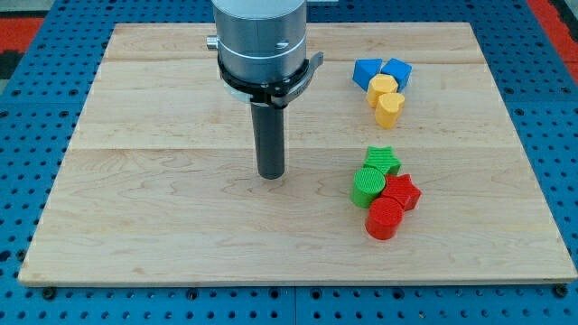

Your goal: Move your arm to the right of the green star

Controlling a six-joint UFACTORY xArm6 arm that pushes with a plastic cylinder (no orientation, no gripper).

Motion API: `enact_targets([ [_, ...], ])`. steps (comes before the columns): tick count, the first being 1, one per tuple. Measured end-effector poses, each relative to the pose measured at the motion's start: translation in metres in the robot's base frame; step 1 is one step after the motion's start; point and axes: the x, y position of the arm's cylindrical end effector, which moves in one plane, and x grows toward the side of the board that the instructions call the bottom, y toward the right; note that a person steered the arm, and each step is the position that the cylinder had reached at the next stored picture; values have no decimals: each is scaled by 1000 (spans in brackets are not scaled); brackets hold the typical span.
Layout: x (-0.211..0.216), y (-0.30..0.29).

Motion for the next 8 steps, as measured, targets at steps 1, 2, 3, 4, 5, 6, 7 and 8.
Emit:
enact_targets([
  [1,0,0],
  [2,0,0],
  [3,0,0],
  [4,-50,23],
  [5,-70,82],
  [6,-71,137],
  [7,-48,183],
  [8,3,202],
])
